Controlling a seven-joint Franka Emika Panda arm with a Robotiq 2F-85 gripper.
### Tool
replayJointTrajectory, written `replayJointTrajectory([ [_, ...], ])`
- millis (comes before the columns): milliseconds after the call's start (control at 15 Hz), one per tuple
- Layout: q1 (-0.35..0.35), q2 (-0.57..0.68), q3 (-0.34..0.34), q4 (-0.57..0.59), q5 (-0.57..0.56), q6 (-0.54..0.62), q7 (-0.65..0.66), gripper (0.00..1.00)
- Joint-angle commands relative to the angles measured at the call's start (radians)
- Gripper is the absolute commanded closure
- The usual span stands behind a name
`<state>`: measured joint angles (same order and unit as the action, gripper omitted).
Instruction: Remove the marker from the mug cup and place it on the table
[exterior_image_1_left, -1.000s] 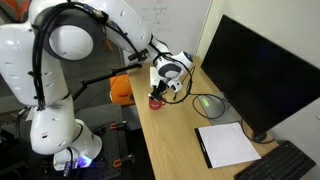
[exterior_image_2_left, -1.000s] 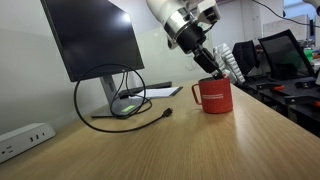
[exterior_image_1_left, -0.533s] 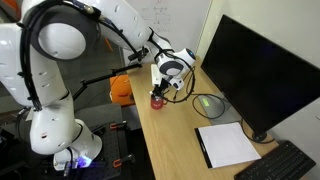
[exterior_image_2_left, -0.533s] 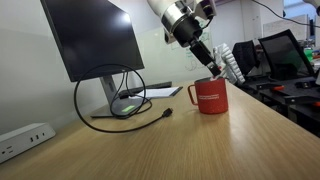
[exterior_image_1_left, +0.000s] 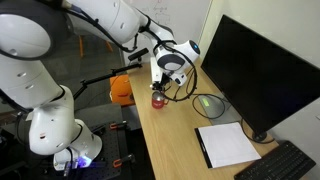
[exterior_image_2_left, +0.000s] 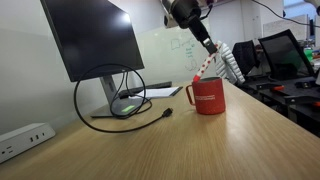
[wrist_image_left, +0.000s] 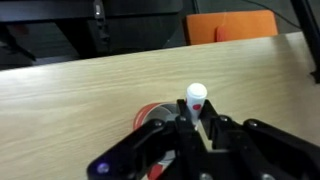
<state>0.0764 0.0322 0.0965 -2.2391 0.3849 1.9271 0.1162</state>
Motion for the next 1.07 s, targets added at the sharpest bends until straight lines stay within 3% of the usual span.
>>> replayJointTrajectory([
  [0, -0.015, -0.110, -0.022, -0.069, 0.075, -0.049, -0.114, 0.95],
  [267, -0.024, -0.226, -0.038, -0.159, 0.042, 0.097, -0.081, 0.95],
  [533, -0.040, -0.231, -0.021, -0.191, -0.022, 0.307, 0.089, 0.95],
  [733, -0.041, -0.167, 0.014, -0.172, -0.128, 0.429, 0.301, 0.95],
  [1000, -0.035, -0.059, 0.052, -0.123, -0.304, 0.504, 0.659, 0.95],
])
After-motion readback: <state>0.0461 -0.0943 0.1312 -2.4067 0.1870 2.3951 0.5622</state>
